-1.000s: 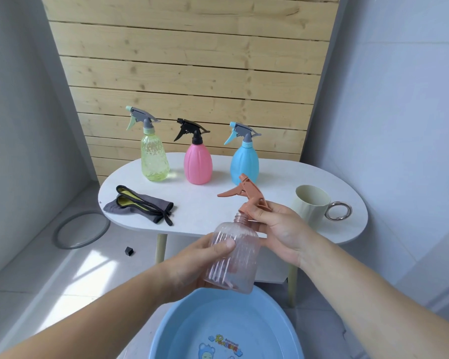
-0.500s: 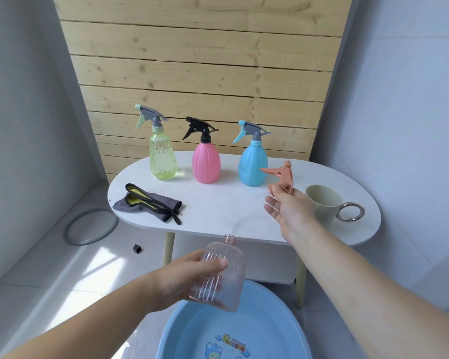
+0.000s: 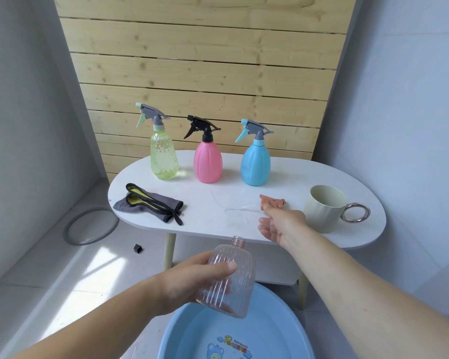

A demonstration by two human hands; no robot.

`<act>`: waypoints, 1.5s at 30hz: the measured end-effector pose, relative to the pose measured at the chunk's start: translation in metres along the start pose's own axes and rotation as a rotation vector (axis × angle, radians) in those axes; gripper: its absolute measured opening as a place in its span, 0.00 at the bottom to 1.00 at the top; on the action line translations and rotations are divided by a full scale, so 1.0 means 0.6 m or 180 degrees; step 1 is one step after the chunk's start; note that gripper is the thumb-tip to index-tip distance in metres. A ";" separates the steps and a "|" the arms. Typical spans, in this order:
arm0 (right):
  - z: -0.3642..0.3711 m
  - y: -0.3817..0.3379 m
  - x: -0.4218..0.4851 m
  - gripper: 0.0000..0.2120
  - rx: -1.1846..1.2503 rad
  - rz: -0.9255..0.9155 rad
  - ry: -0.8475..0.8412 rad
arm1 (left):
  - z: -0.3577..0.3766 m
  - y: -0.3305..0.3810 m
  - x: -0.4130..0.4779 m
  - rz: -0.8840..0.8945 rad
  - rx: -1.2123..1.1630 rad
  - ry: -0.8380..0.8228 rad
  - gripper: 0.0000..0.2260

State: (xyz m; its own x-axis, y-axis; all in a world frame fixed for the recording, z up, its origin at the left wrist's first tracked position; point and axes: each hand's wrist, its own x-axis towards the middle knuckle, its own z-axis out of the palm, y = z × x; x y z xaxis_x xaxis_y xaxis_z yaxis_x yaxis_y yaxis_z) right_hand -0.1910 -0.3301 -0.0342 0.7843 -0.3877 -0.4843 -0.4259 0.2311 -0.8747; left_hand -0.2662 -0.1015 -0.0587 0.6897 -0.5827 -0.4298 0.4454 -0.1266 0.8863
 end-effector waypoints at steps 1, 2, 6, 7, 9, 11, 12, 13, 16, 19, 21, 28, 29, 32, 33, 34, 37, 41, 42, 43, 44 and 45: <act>-0.003 -0.001 0.001 0.15 -0.0081 0.0043 -0.0014 | 0.001 0.000 0.000 0.0005 -0.0013 -0.0004 0.33; -0.005 -0.002 0.001 0.16 -0.0160 0.0068 -0.0042 | 0.001 0.001 0.000 0.0008 -0.0023 -0.0004 0.33; -0.015 -0.005 -0.010 0.16 -0.0611 -0.0009 -0.0099 | 0.001 0.000 0.001 0.0000 -0.0008 0.0023 0.34; -0.019 -0.005 -0.014 0.17 -0.0751 -0.0045 -0.0075 | 0.001 -0.001 0.002 0.0001 -0.0003 0.0018 0.34; -0.025 -0.007 -0.023 0.17 -0.1031 -0.0085 -0.0080 | 0.001 -0.001 0.004 0.0014 0.0025 0.0010 0.34; -0.032 -0.010 -0.035 0.18 -0.1312 -0.0124 -0.0133 | 0.004 0.000 0.006 0.0039 0.0072 0.0027 0.35; -0.036 -0.011 -0.043 0.17 -0.1441 -0.0165 -0.0157 | 0.007 0.001 0.008 0.0052 0.0080 0.0034 0.35; -0.040 -0.012 -0.051 0.16 -0.1549 -0.0225 -0.0163 | 0.010 0.002 0.009 0.0065 0.0076 0.0039 0.35; -0.052 -0.023 -0.069 0.14 -0.1753 -0.0611 -0.0069 | 0.022 0.005 0.014 0.0108 0.0081 0.0043 0.34; -0.083 -0.046 -0.069 0.14 -0.2013 -0.1503 0.0550 | 0.037 0.010 0.019 0.0167 0.0099 0.0000 0.33; -0.119 -0.062 -0.067 0.13 -0.2303 -0.2139 0.1193 | 0.046 0.010 0.022 0.0205 0.0090 0.0007 0.31; -0.257 -0.075 -0.021 0.22 -0.2820 -0.1523 0.1701 | 0.076 0.011 0.029 0.0309 0.0049 -0.0024 0.31; -0.267 -0.072 -0.014 0.24 -0.2633 -0.1334 0.1494 | 0.080 0.010 0.031 0.0331 0.0058 -0.0023 0.32; -0.282 -0.060 -0.017 0.25 -0.1858 -0.1032 0.0882 | 0.090 0.008 0.037 0.0355 0.0097 0.0011 0.33; -0.288 -0.055 -0.013 0.22 -0.1712 -0.1028 0.0810 | 0.093 0.007 0.038 0.0359 0.0106 0.0008 0.32; -0.293 -0.050 -0.009 0.18 -0.1620 -0.1038 0.0795 | 0.097 0.007 0.040 0.0363 0.0113 -0.0003 0.31; -0.299 -0.048 -0.012 0.12 -0.1424 -0.1087 0.0654 | 0.109 0.006 0.042 0.0375 0.0106 -0.0046 0.27; -0.303 -0.043 -0.032 0.13 -0.1293 -0.0690 0.0032 | 0.116 0.002 0.044 0.0409 0.0162 -0.0031 0.27; -0.302 -0.043 -0.040 0.12 -0.1165 -0.0541 -0.0181 | 0.116 0.000 0.045 0.0418 0.0154 -0.0009 0.28; -0.302 -0.043 -0.049 0.11 -0.0991 -0.0419 -0.0376 | 0.116 -0.002 0.045 0.0428 0.0157 0.0005 0.28; -0.300 -0.043 -0.061 0.10 -0.0821 -0.0350 -0.0525 | 0.115 -0.004 0.044 0.0442 0.0168 0.0014 0.29; -0.298 -0.044 -0.072 0.09 -0.0702 -0.0348 -0.0611 | 0.113 -0.006 0.043 0.0463 0.0199 0.0034 0.31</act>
State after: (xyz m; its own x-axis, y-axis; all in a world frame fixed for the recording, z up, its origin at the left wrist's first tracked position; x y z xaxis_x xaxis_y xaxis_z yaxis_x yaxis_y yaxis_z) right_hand -0.2944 -0.4792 0.0067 0.8928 -0.2192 -0.3936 -0.4054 -0.0100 -0.9141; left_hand -0.2885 -0.1704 -0.0616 0.7505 -0.5899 -0.2977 0.3042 -0.0915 0.9482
